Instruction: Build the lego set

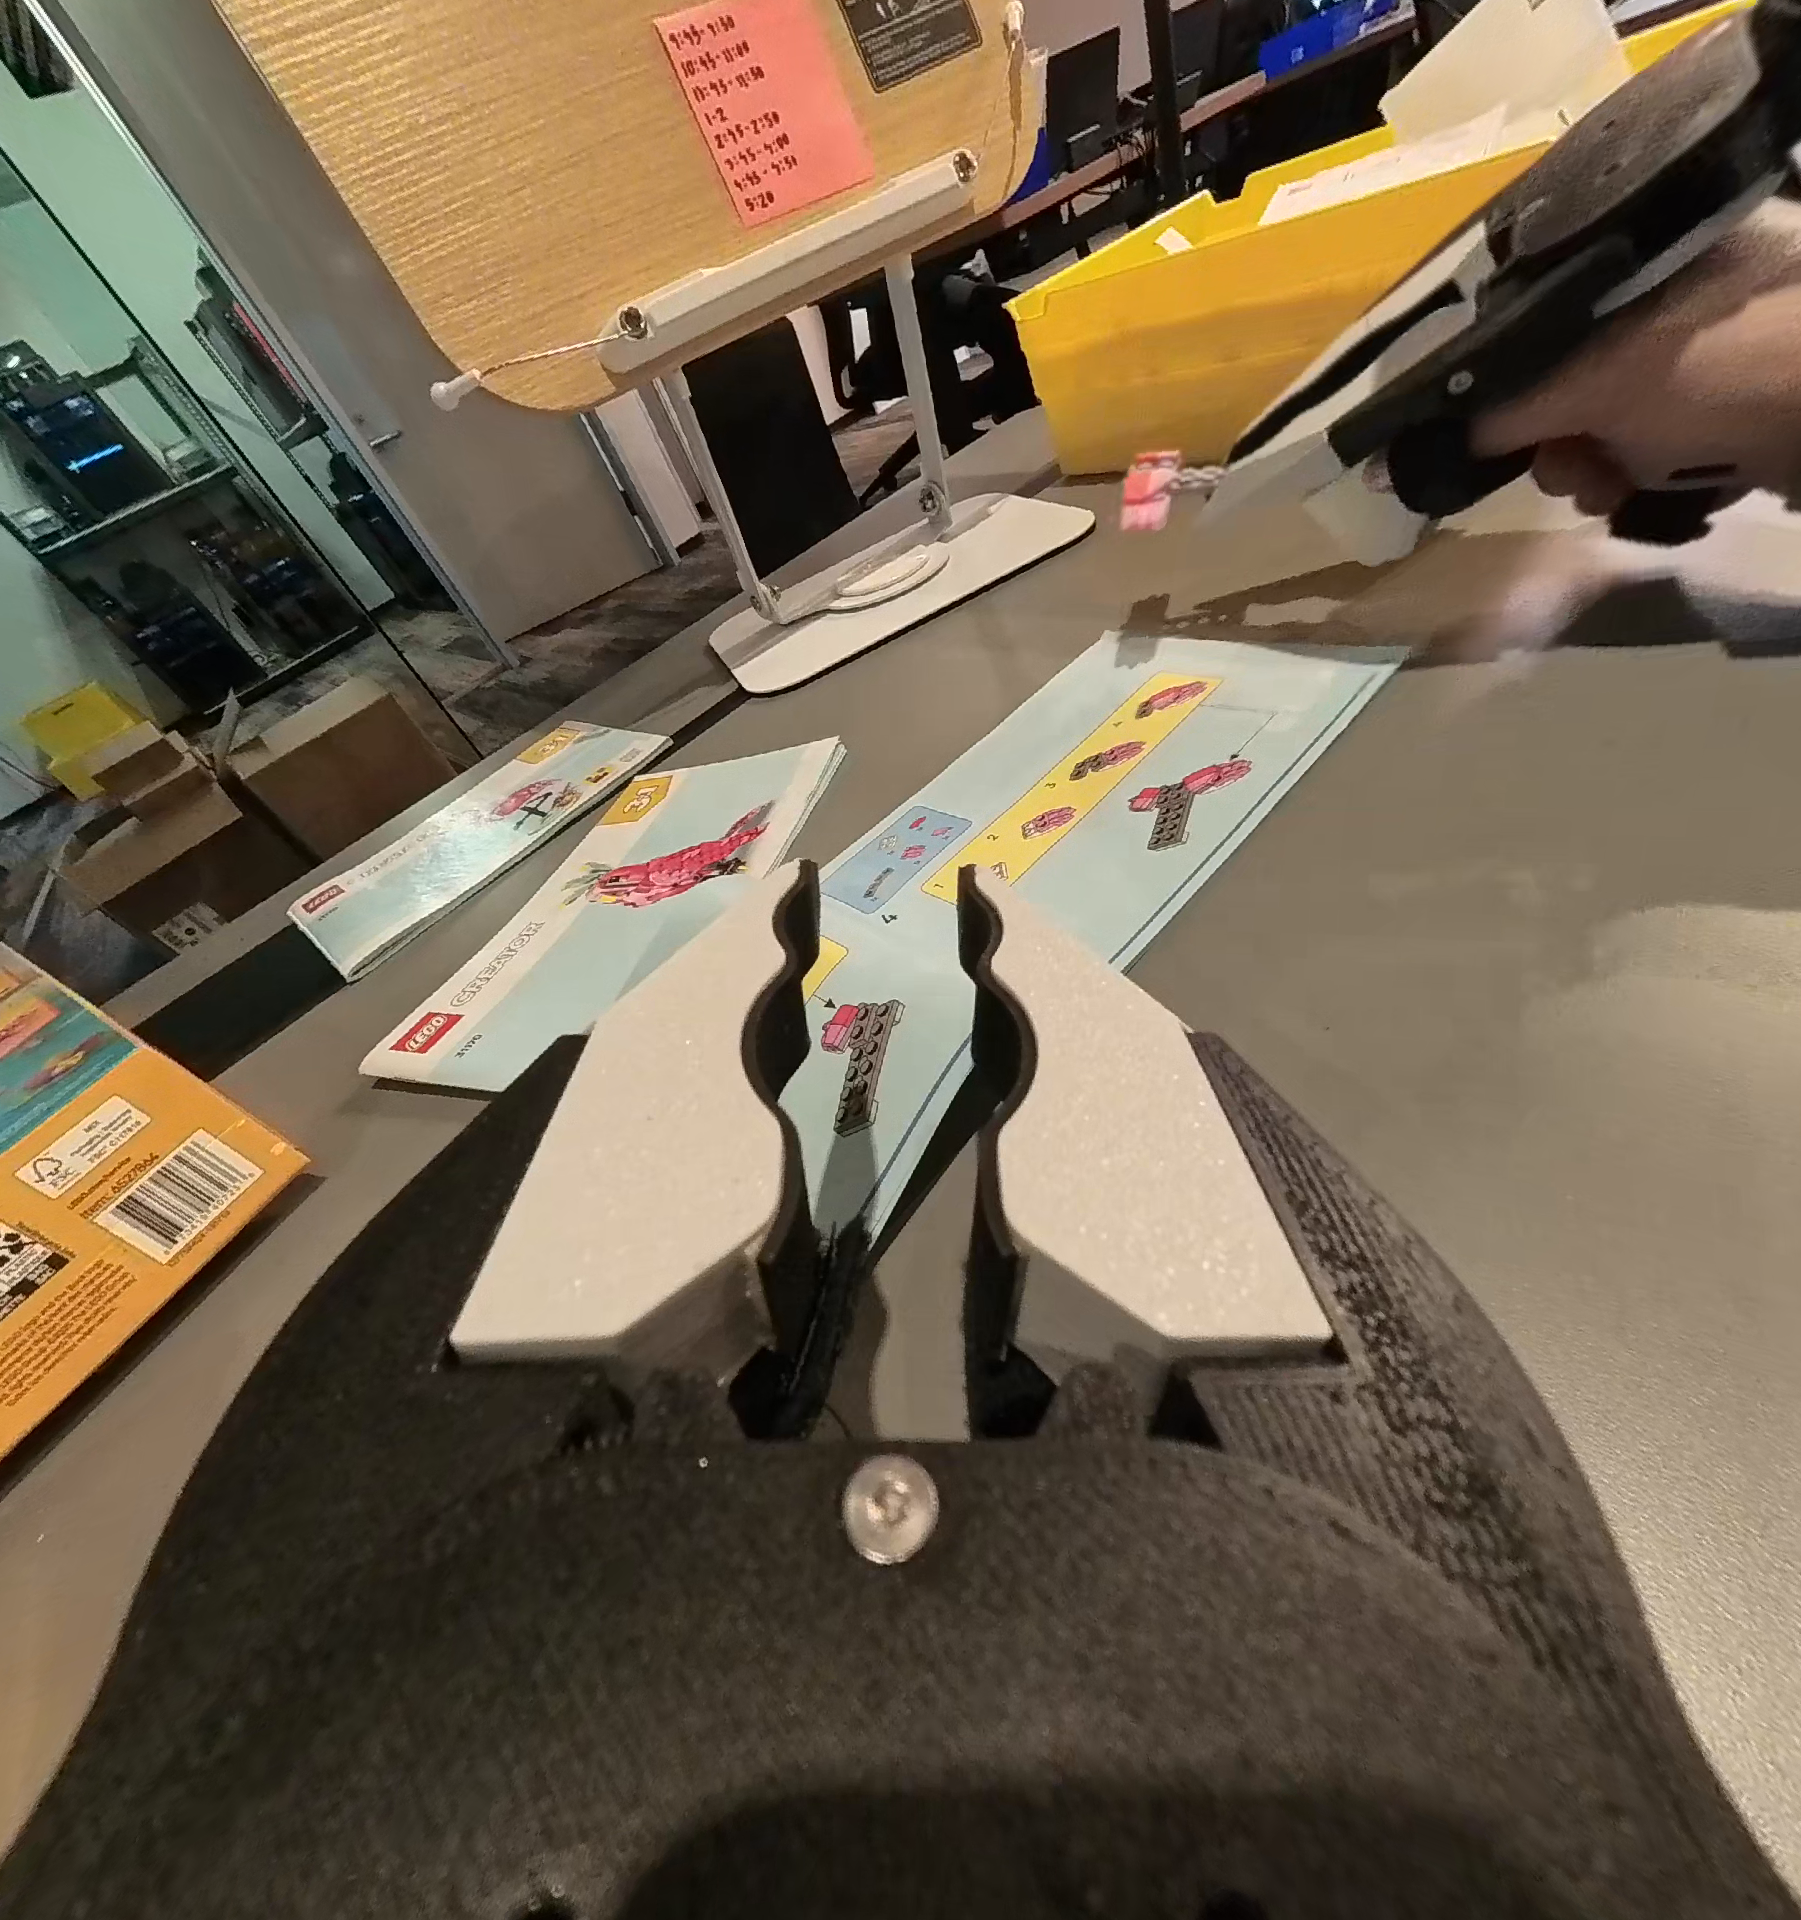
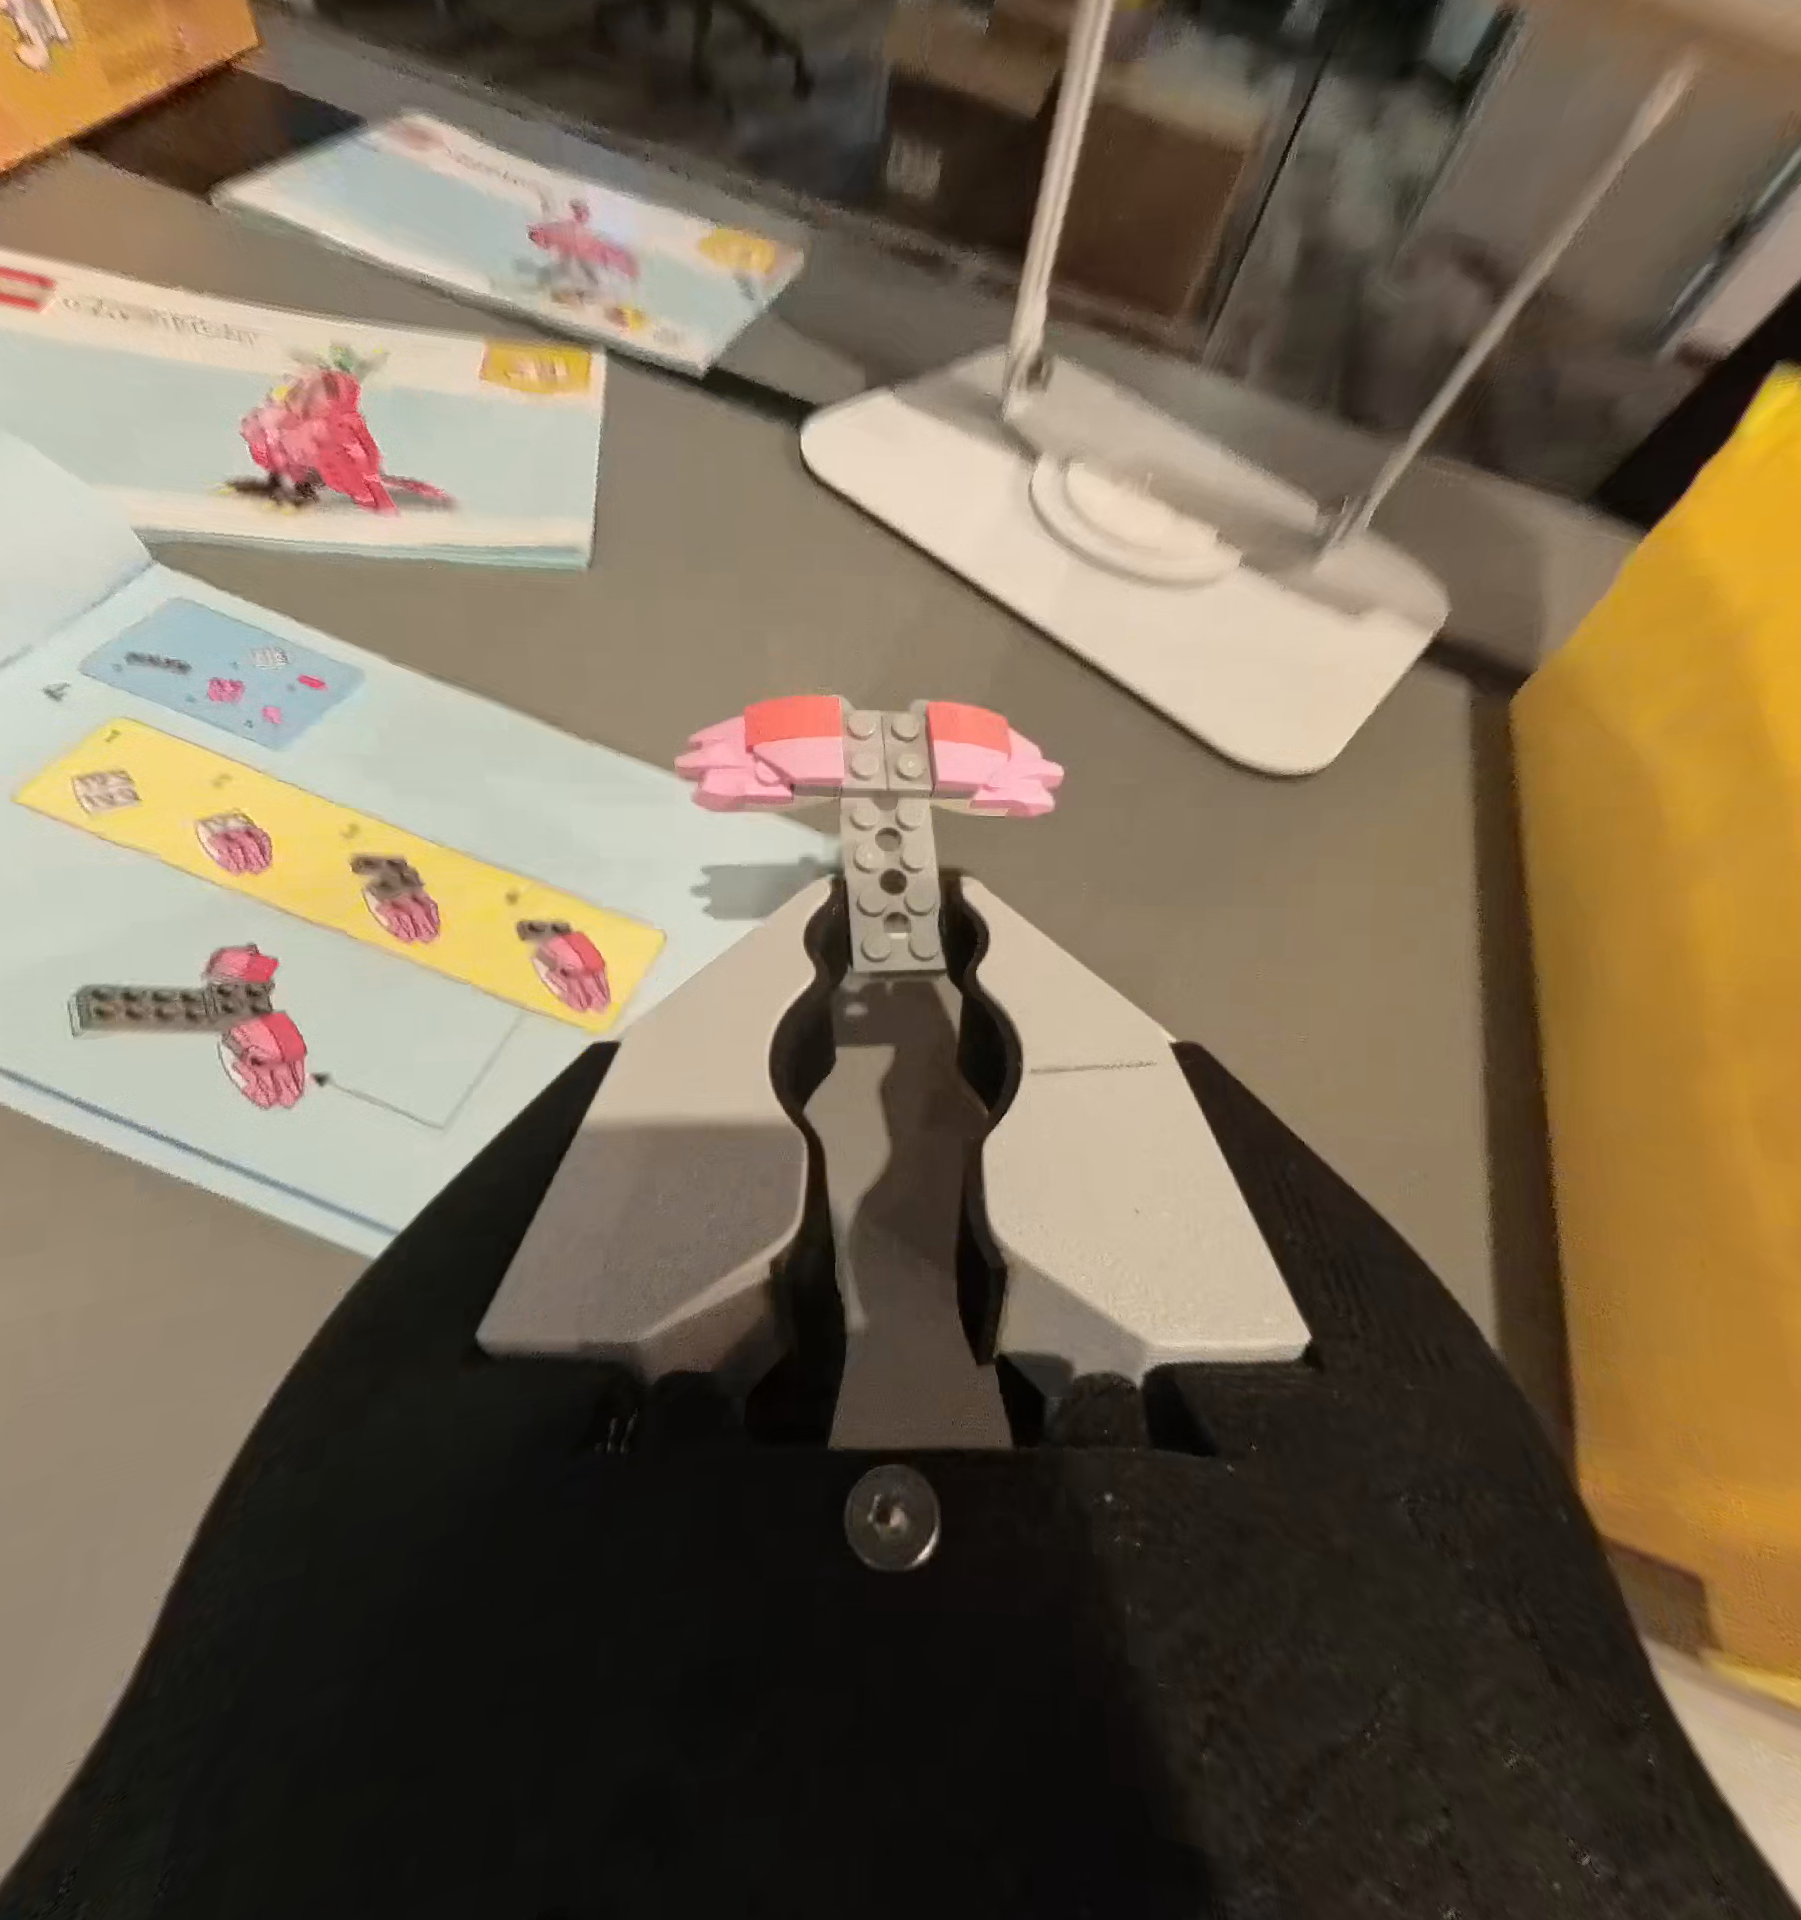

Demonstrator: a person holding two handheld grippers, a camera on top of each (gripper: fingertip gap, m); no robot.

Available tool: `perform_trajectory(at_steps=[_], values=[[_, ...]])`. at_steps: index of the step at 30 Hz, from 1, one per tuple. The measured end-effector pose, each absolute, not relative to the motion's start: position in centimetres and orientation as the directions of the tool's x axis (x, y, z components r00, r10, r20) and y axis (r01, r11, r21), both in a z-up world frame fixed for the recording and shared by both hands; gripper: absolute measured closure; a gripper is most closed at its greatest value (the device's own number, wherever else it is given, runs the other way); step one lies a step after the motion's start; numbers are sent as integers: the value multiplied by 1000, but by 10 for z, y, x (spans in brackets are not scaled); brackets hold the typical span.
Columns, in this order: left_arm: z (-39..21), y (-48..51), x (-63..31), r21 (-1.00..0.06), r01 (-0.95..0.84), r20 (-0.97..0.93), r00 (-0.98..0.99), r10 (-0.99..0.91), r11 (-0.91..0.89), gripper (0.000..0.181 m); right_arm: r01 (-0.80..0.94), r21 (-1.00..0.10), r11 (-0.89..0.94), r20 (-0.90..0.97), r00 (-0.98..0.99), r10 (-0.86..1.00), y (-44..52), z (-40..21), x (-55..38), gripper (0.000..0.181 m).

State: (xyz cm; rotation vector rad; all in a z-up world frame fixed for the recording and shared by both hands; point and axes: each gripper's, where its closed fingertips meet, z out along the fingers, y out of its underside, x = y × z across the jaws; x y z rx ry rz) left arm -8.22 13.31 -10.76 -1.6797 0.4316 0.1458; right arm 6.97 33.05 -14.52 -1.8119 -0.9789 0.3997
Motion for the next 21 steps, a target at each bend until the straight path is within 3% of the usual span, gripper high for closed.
perform_trajectory(at_steps=[5, 10, 17, 19, 21], values=[[-108, 133, -82, -928, -361, -338, 921, -196, -96, 156, 536, -767, -353, 84, 629, 773, 333, -173, 93, 165], [-108, 133, -82, -927, -362, -338, 920, -200, -96, 157, 547, -743, -386, 83, 647, 758, 338, -182, 100, 163], [-107, 133, -81, -926, -368, -347, 918, -194, -85, 156, 473, -814, -337, 69, 654, 753, 339, -158, 93, 115], [-106, 133, -82, -926, -369, -349, 918, -191, -80, 155, 396, -888, -234, 81, 635, 768, 339, -136, 81, 98], [-104, 133, -82, -925, -373, -356, 916, -183, -69, 155, 295, -953, -73, 133, 619, 774, 334, -108, 70, 94]])
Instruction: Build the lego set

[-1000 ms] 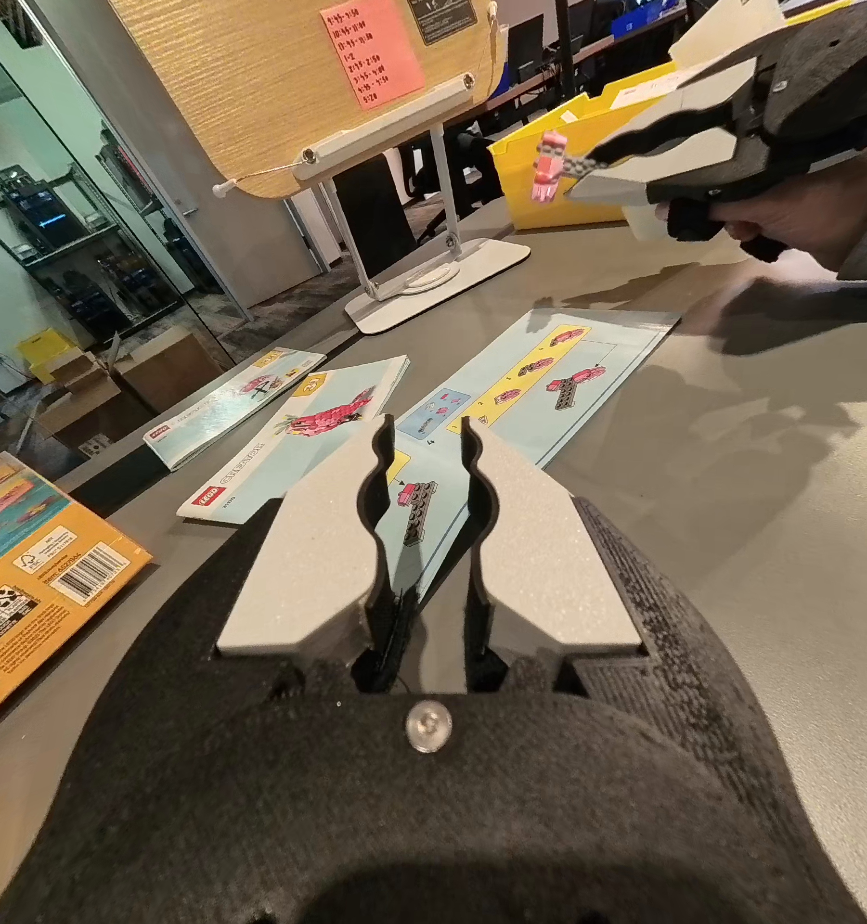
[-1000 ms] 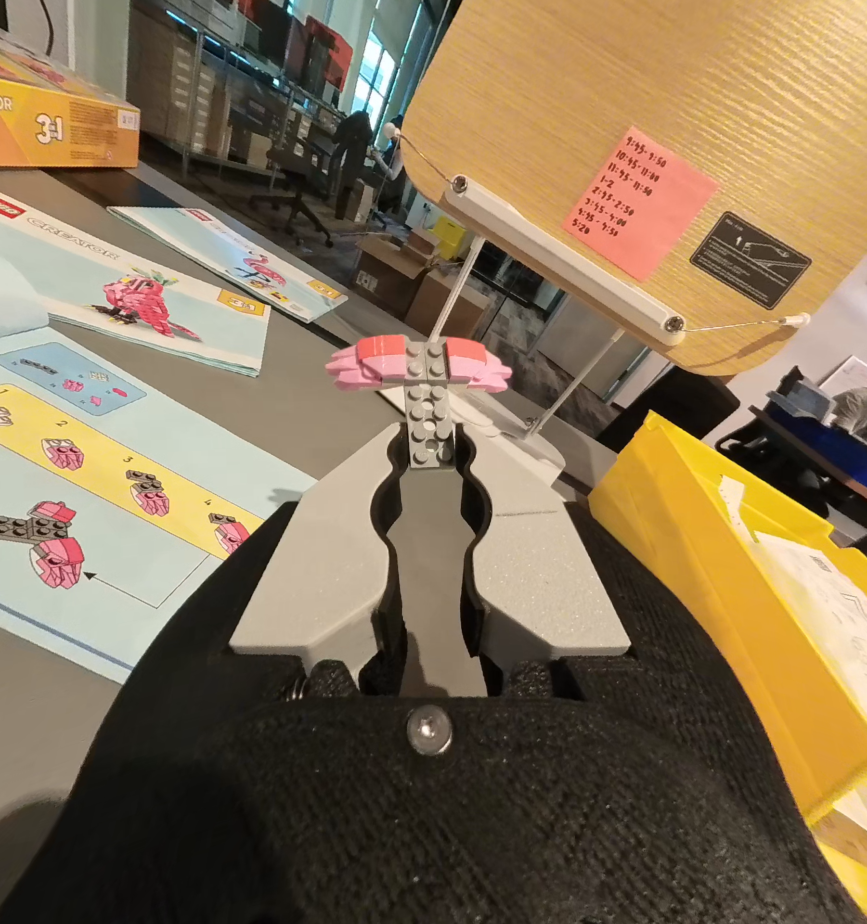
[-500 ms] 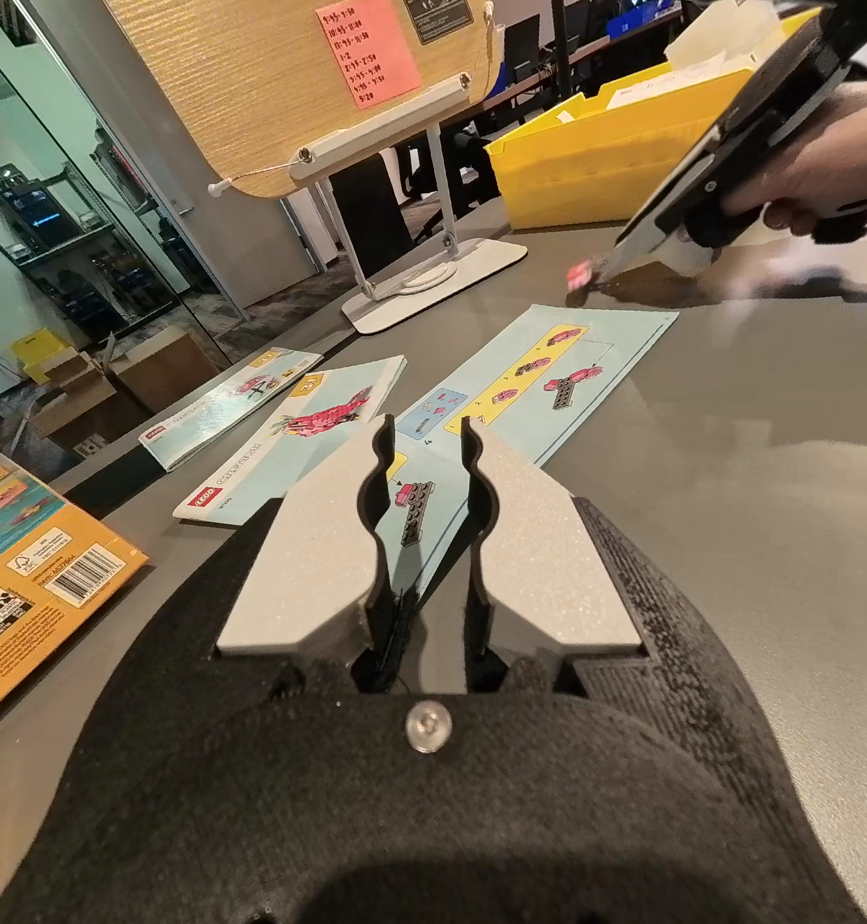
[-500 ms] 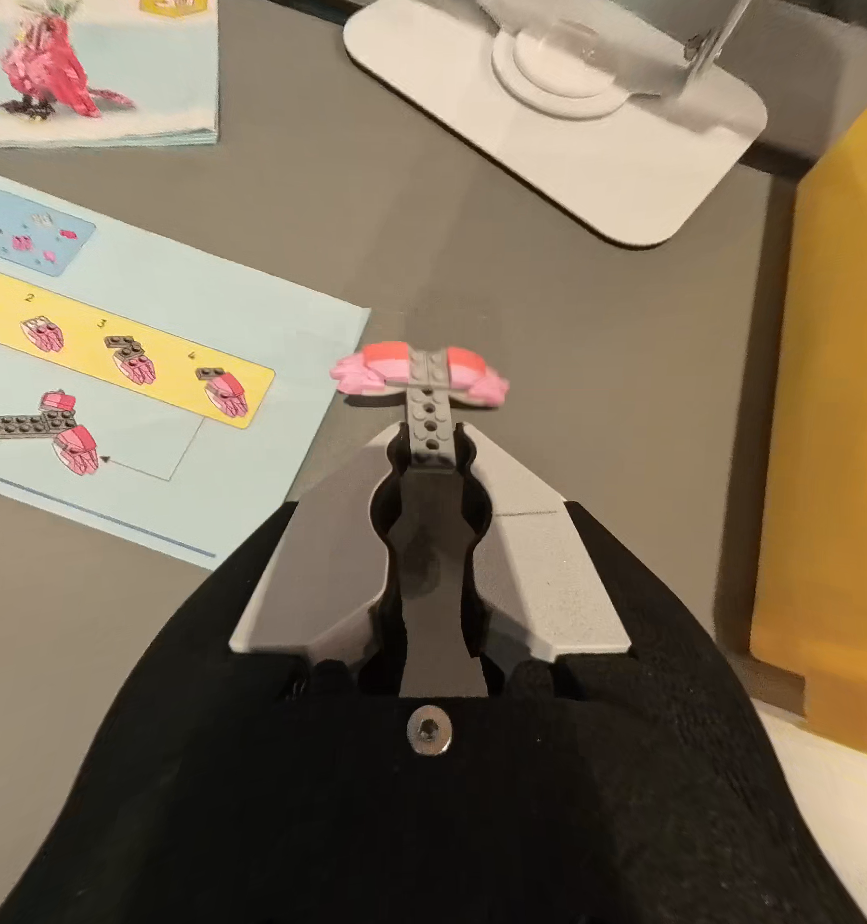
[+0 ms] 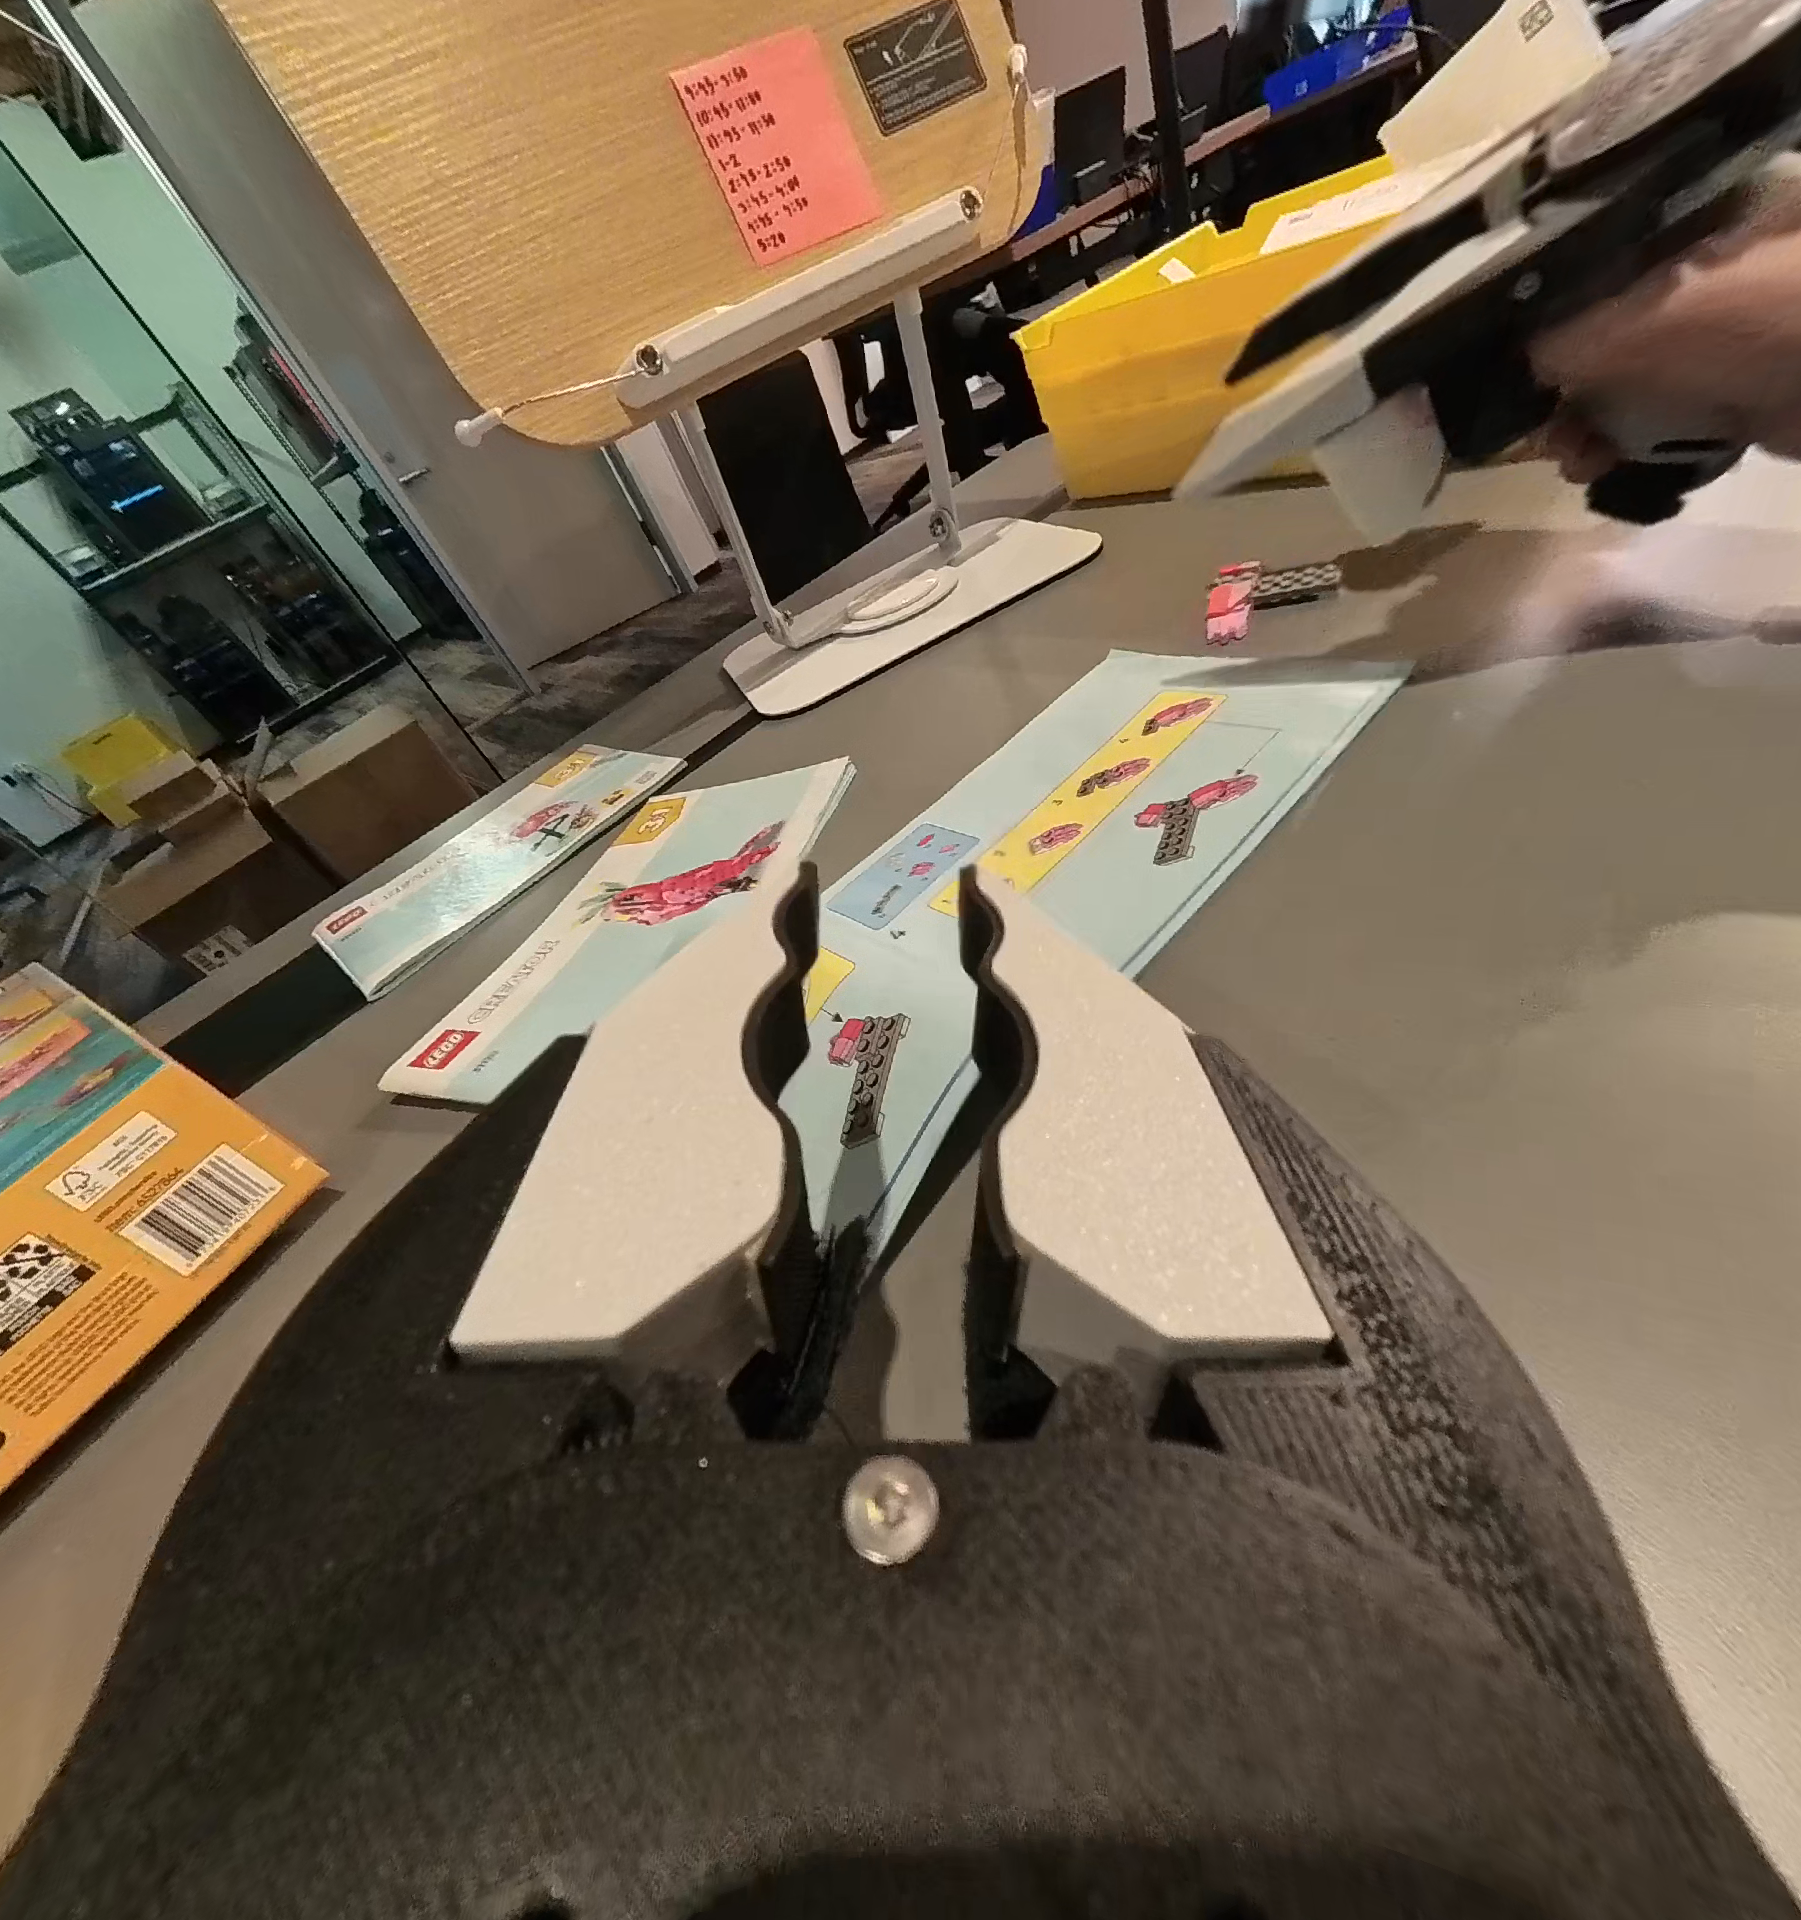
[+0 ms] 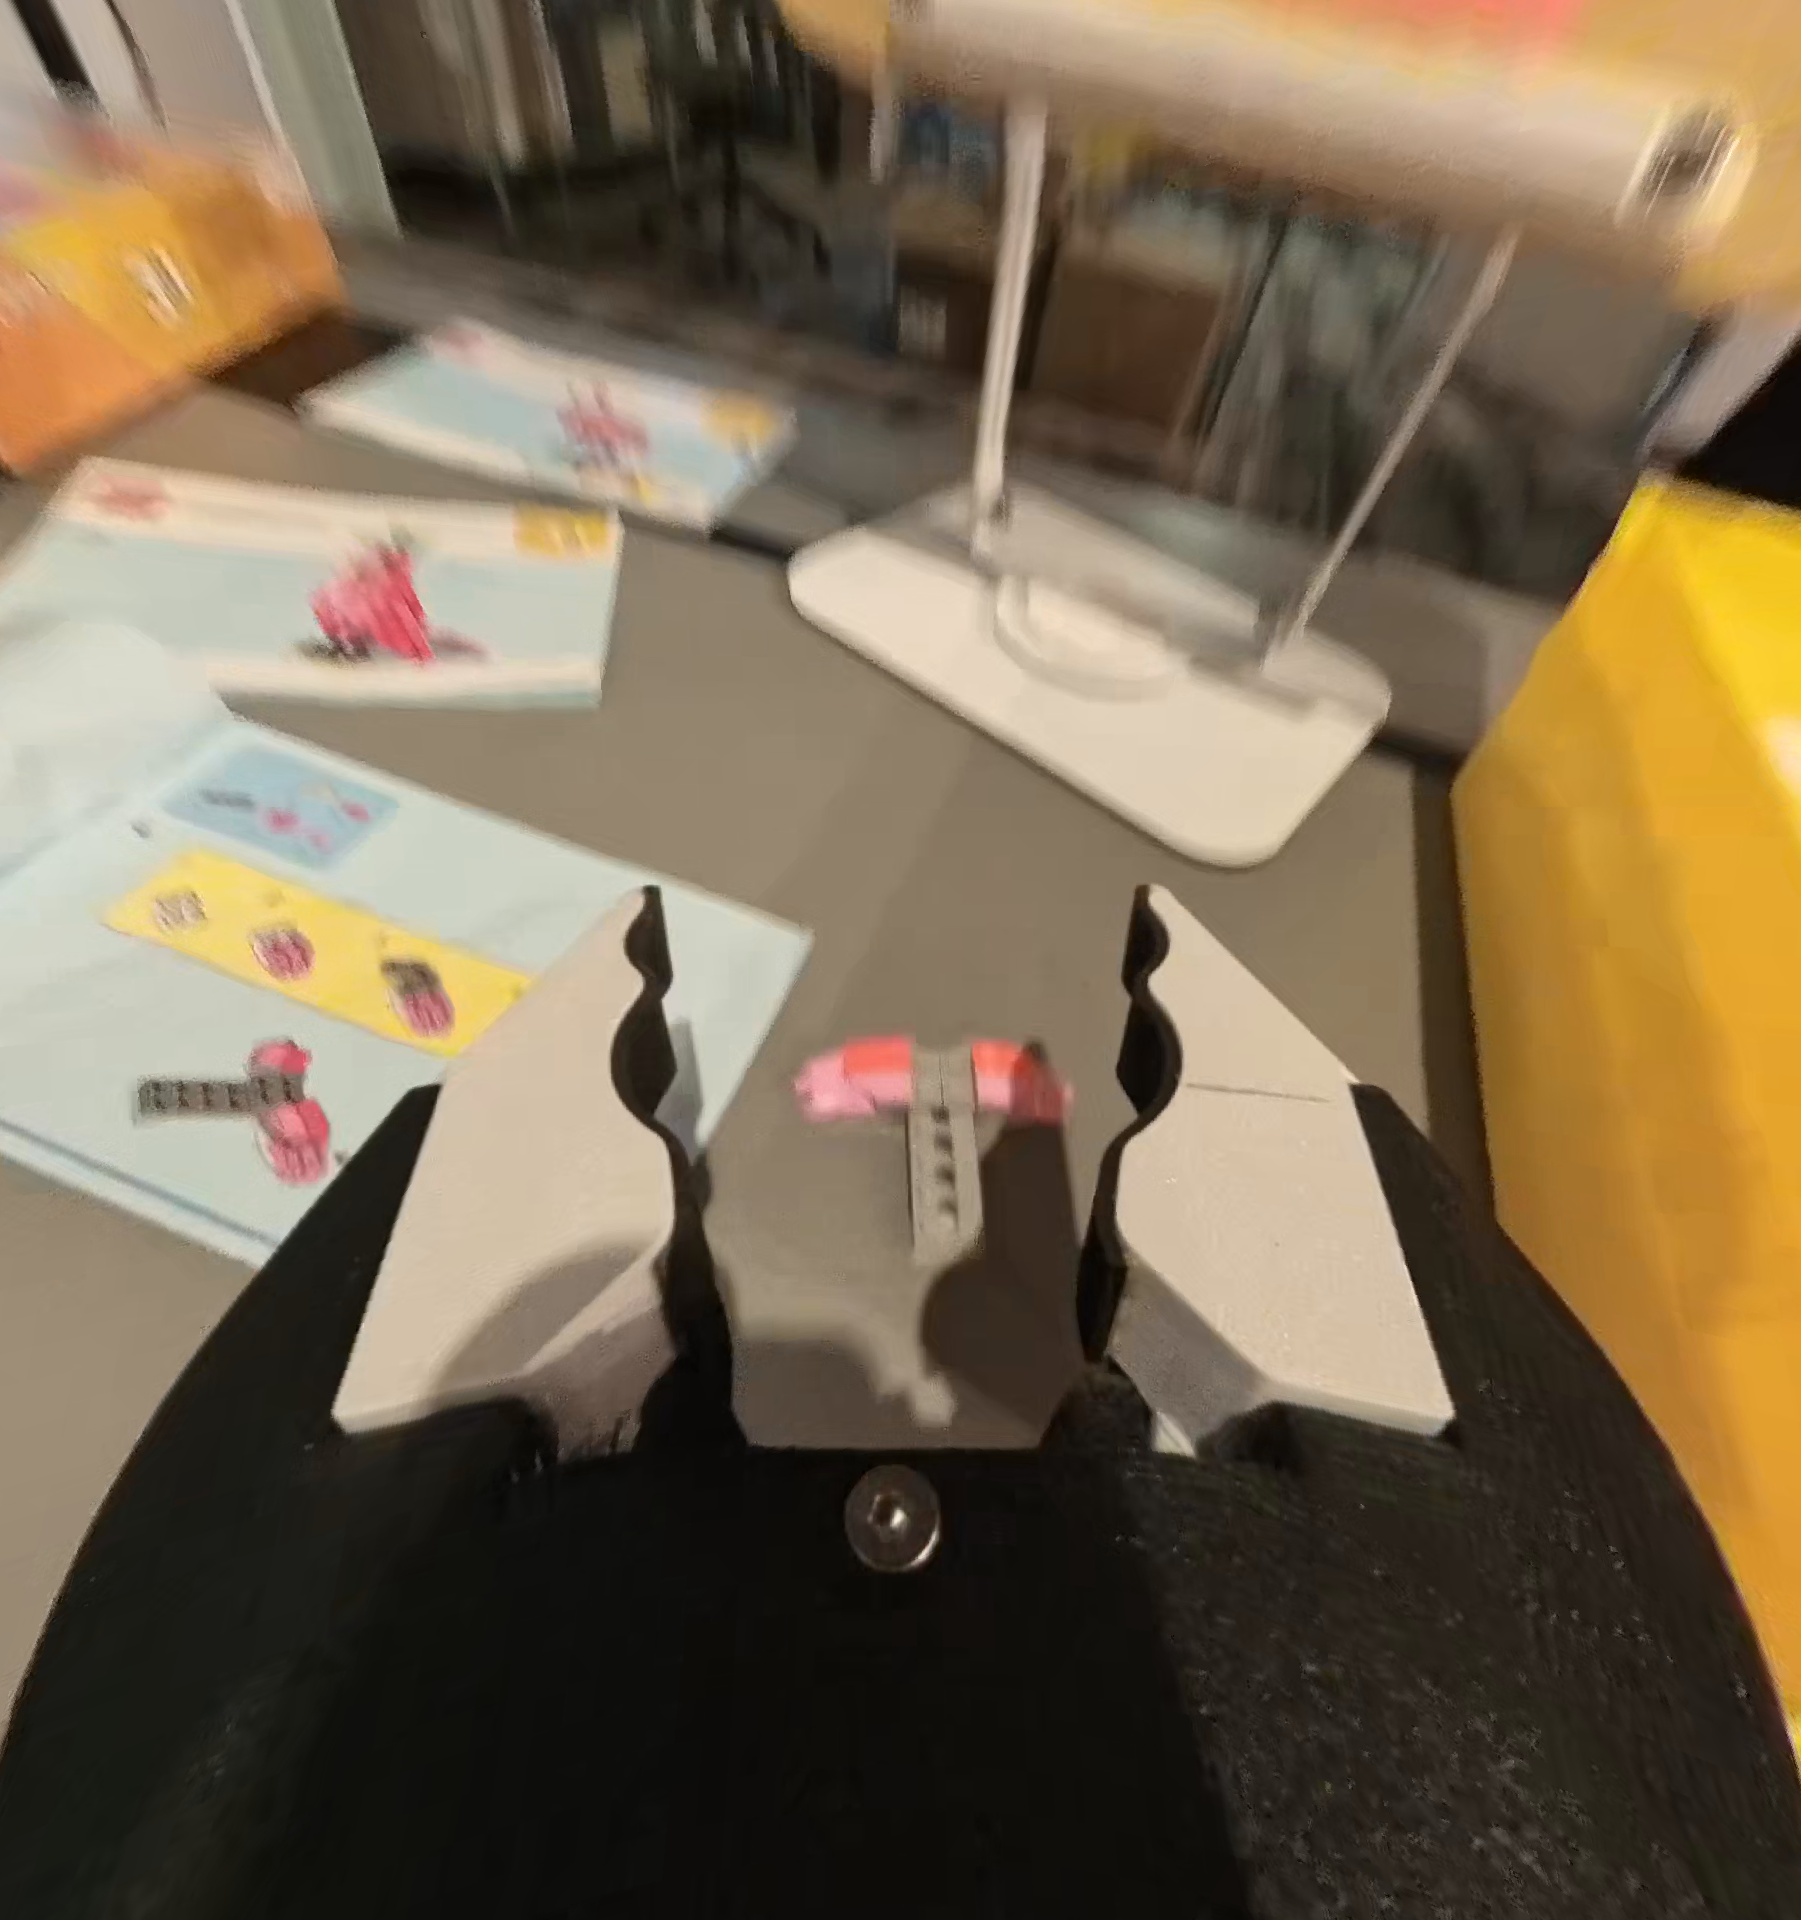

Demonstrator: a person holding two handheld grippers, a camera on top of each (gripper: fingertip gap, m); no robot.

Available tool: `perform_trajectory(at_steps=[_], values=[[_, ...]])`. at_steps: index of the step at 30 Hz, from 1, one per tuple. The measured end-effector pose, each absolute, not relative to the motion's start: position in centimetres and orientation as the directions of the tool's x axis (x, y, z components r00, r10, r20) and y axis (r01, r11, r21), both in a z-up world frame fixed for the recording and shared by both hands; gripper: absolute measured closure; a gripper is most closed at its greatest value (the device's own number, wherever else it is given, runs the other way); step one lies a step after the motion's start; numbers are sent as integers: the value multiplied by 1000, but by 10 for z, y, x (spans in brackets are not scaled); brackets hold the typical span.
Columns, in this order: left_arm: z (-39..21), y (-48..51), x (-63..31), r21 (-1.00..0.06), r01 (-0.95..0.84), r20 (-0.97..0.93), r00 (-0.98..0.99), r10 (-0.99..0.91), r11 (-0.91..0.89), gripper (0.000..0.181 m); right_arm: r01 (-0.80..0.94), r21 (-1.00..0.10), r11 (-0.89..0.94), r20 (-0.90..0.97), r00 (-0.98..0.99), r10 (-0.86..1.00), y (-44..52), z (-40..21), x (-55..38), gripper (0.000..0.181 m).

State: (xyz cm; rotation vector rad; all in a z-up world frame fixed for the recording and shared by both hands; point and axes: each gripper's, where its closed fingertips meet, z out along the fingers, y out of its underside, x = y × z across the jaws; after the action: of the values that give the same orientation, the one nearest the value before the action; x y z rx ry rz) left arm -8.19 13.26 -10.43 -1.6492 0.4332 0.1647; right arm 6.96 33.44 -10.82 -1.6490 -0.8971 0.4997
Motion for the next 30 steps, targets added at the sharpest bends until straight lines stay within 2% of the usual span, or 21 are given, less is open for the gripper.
perform_trajectory(at_steps=[2, 5, 6, 8, 12, 16, 19, 23, 26, 28, 30], values=[[-103, 133, -83, -923, -381, -367, 915, -169, -58, 157, 208, -973, 102, 212, 620, 756, 324, -86, 63, 114], [-101, 132, -84, -920, -389, -378, 913, -156, -49, 158, 240, -927, 288, 375, 618, 691, 313, -83, 58, 168], [-100, 132, -84, -919, -391, -381, 912, -150, -41, 159, 265, -907, 327, 421, 601, 679, 311, -87, 55, 181], [-95, 131, -84, -918, -396, -391, 911, -132, -16, 162, 274, -883, 380, 467, 587, 661, 310, -87, 50, 181], [-82, 141, -72, -919, -394, -394, 918, -52, 14, 170, 169, -896, 412, 416, 645, 641, 307, -68, 62, 181], [-85, 169, -8, -938, -348, -338, 913, -228, 0, 158, 177, -900, 398, 405, 677, 615, 313, -68, 70, 181], [-108, 197, 36, -912, -391, -321, 867, -382, -122, 141, 196, -896, 399, 414, 694, 589, 317, -68, 74, 181], [-131, 235, 49, -878, -378, -231, 872, -432, -292, 144, 218, -910, 352, 385, 759, 526, 334, -70, 91, 181], [-133, 248, 61, -886, -278, -58, 860, -507, -371, 150, 188, -928, 322, 335, 798, 502, 341, -68, 103, 181], [-137, 252, 67, -872, -264, 10, 832, -554, -412, 145, 166, -935, 314, 312, 806, 503, 342, -67, 106, 181], [-147, 255, 66, -846, -318, -12, 814, -581, -428, 139, 146, -940, 309, 295, 802, 519, 341, -66, 106, 181]])
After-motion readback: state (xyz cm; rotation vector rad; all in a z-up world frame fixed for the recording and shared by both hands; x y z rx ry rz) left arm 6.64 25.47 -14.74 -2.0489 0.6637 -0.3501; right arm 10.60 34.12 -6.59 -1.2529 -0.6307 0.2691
